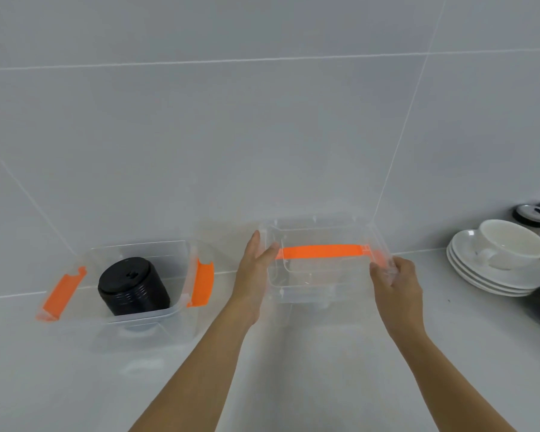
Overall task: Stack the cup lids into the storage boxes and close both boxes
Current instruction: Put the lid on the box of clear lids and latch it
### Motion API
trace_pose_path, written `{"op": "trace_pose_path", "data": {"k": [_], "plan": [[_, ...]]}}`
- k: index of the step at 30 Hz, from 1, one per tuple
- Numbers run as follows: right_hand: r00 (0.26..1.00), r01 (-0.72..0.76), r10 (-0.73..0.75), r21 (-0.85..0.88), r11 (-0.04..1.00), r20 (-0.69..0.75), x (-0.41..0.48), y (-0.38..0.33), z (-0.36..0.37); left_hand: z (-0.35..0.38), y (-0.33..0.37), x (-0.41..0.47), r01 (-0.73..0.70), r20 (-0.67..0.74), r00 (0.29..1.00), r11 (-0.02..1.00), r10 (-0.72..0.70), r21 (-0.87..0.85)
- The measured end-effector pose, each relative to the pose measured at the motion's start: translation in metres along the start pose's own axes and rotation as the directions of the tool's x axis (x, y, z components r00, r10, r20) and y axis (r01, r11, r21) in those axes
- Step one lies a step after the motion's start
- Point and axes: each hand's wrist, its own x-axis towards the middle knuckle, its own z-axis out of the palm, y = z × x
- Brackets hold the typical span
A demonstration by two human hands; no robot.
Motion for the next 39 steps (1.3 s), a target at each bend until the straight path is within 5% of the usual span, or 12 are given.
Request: {"op": "trace_pose_path", "data": {"k": [11, 15, 18, 21, 26, 32, 36, 39], "plan": [[0.997, 0.009, -0.002, -0.079, 0.997, 0.081, 0.002, 0.004, -0.007, -0.005, -0.005, -0.005, 0.061, -0.009, 0.998, 0.997, -0.061, 0.037], [0.987, 0.089, -0.065, -0.161, 0.983, 0.149, 0.004, 0.003, -0.012, -0.001, -0.008, -0.009, -0.052, -0.004, 0.998, 0.963, 0.055, 0.266], [0.975, 0.105, -0.048, -0.261, 0.960, 0.216, 0.008, 0.002, -0.013, -0.003, -0.015, -0.006, -0.188, 0.064, 0.978, 0.699, 0.200, 0.690], [0.974, 0.109, -0.040, -0.313, 0.943, 0.221, 0.010, 0.003, -0.015, -0.005, -0.022, -0.003, -0.158, 0.072, 0.973, 0.410, 0.219, 0.898], [0.977, 0.134, -0.061, -0.359, 0.924, 0.207, 0.012, 0.002, -0.018, -0.004, -0.023, -0.004, -0.157, 0.085, 0.957, 0.250, 0.279, 0.955], [0.975, 0.177, -0.097, -0.436, 0.882, 0.200, 0.016, 0.002, -0.022, -0.008, -0.024, -0.004, -0.182, 0.091, 0.964, 0.367, 0.250, 0.913], [0.989, 0.073, -0.043, -0.224, 0.972, 0.139, 0.013, 0.008, -0.021, -0.014, -0.019, -0.006, -0.171, 0.061, 0.972, 0.501, 0.229, 0.848], [0.976, -0.160, 0.153, 0.032, 0.987, 0.155, 0.008, 0.010, -0.022, -0.019, -0.019, -0.006, -0.126, -0.049, 0.971, 0.675, 0.235, 0.727]]}}
